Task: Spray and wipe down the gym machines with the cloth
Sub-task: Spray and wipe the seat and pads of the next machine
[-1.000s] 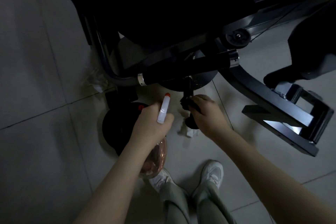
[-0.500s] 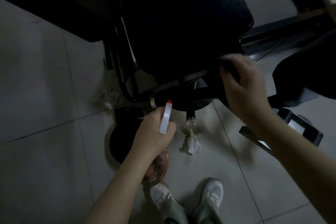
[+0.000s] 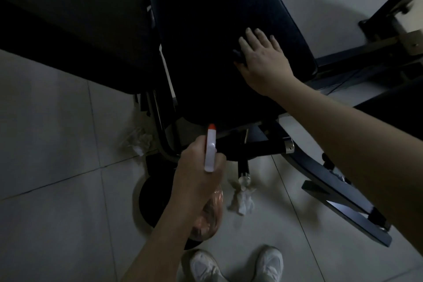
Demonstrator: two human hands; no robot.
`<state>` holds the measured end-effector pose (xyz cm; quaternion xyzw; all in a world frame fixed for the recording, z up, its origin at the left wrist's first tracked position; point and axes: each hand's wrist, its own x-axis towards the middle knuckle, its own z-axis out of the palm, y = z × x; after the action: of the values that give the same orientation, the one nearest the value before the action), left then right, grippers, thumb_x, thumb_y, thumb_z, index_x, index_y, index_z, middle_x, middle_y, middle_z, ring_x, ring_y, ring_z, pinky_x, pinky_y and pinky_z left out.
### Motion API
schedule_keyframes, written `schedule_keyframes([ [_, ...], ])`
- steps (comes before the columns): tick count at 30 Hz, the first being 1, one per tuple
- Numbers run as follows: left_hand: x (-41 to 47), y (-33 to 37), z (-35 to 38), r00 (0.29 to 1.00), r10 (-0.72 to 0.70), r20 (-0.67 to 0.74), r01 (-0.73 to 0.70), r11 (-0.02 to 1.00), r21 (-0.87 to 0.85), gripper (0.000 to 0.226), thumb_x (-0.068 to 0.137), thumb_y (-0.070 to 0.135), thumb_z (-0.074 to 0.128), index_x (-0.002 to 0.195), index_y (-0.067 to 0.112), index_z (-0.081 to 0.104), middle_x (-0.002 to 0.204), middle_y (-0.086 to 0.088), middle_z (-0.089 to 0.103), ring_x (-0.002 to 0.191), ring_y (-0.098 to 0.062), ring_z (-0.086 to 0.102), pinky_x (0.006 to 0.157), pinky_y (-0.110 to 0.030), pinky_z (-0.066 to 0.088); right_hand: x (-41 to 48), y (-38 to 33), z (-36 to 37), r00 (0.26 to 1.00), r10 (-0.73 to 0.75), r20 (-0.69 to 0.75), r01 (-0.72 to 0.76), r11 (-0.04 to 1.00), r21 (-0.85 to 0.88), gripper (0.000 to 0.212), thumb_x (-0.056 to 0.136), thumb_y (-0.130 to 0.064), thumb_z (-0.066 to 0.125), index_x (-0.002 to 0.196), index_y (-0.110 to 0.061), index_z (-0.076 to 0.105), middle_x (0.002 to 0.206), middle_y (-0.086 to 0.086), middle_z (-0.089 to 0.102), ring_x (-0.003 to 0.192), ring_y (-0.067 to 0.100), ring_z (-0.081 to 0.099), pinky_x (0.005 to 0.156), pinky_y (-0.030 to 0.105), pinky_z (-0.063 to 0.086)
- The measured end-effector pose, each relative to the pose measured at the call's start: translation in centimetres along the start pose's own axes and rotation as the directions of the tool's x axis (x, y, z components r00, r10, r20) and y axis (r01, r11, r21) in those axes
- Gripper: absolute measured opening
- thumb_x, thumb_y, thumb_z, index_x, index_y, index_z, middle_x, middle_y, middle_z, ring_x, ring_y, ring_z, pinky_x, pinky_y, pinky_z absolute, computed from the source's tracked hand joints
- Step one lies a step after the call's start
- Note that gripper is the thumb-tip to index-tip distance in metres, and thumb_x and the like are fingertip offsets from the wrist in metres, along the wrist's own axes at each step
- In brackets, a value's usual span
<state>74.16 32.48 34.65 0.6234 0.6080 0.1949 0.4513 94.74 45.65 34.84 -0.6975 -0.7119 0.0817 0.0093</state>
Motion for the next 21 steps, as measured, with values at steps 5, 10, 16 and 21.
schedule_keyframes([
  [5,1.7,2.1,-2.3,0.998,-0.018,-0.053,0.018,1.0,0.006,0.021,0.083,0.011,0.054,0.066,0.017,0.043,0.054,0.005,0.043,0.045,-0.006,0.04,0.043,-0.019,0.031,1.7,0.7,-0.1,0.997,-0.081,-0.002,0.08,0.996,-0.037,0.06,0.1,-0.045,0.028,0.151,-0.015,0.017,0.159,0.006,0.009,0.146,0.023,0.005,0.119,0.04,0.003],
  [10,3.4,4.1,-4.2,0.999,-0.011,-0.035,0.013,0.999,0.04,0.01,0.084,0.015,0.053,0.076,0.009,0.052,0.061,-0.004,0.052,0.053,-0.015,0.048,0.05,-0.029,0.038,2.8,0.8,-0.1,0.993,-0.102,-0.065,0.098,0.993,-0.063,0.06,0.098,-0.046,0.028,0.15,-0.017,0.023,0.157,0.006,0.018,0.145,0.023,0.013,0.119,0.04,0.007],
  [16,5.5,7.2,-5.1,0.993,-0.1,-0.064,0.1,0.995,-0.011,0.013,0.088,0.018,0.053,0.092,0.007,0.058,0.08,-0.014,0.064,0.065,-0.026,0.06,0.055,-0.035,0.046,2.7,0.7,-0.1,0.993,-0.101,-0.059,0.099,0.995,-0.029,0.069,0.087,-0.051,0.022,0.145,-0.017,0.036,0.153,0.007,0.029,0.143,0.025,0.023,0.117,0.04,0.013],
  [21,8.2,9.9,-4.8,0.983,-0.167,-0.081,0.164,0.986,-0.033,0.012,0.09,0.023,0.049,0.091,0.013,0.056,0.07,-0.004,0.059,0.058,-0.017,0.056,0.053,-0.027,0.043,2.2,0.7,0.1,0.993,-0.088,-0.076,0.088,0.996,0.002,0.064,0.087,-0.048,0.032,0.14,-0.013,0.044,0.148,0.01,0.038,0.139,0.028,0.032,0.115,0.043,0.019],
])
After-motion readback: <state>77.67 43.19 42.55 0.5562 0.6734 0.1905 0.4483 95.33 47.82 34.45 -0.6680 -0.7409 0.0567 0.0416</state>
